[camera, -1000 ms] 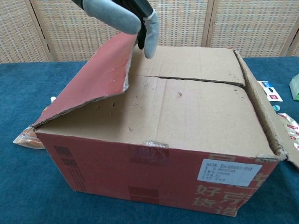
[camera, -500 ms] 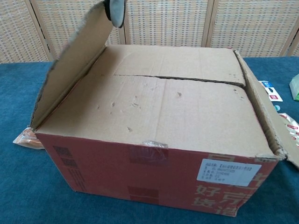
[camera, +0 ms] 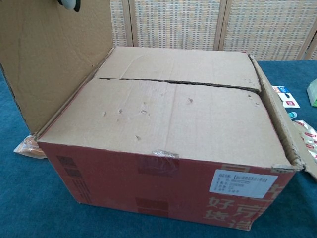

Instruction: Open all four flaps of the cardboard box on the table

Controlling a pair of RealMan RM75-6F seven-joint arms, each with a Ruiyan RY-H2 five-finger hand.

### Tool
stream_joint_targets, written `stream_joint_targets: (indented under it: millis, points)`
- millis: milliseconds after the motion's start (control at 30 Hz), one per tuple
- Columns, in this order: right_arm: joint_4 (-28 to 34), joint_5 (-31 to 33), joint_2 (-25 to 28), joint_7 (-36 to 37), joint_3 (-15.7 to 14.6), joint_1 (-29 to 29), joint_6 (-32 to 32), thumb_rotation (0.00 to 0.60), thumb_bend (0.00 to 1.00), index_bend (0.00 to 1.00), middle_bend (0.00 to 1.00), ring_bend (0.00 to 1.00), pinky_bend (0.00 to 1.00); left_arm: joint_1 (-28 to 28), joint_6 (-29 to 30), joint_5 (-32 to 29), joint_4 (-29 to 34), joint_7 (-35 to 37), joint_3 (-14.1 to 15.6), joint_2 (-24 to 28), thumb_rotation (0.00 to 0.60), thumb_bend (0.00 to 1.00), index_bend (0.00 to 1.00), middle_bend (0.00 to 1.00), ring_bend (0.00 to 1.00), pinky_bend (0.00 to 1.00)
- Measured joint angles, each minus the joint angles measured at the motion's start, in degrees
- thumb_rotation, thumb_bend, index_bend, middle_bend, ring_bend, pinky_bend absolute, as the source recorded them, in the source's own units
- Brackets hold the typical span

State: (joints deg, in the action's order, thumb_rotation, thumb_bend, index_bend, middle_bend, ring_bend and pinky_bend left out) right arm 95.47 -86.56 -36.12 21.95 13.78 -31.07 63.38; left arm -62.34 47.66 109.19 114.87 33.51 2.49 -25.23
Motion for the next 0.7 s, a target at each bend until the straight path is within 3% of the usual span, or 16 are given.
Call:
stream_joint_targets:
  millis: [233,700]
  points:
    - [-0.4,-0.3,-0.4,0.5,0.3,-0.4,0.1,0.388,0.03,0.39,0.32,0.07,0.02,5.8,4.5,2.9,0.2,1.3,1.4,4.7,0.086,0.04,0.36,0.31,0.31,0.11]
    - [-0.1,-0.4,-1.4,-0.1,0.4,-1.4,-1.0,0.389,0.03,0.39,0.32,0.07,0.02,17.2,9.0,6.6,-4.0,4.9,4.5,6.9,0.086,0.04,0.36,0.31,0.31,0.11]
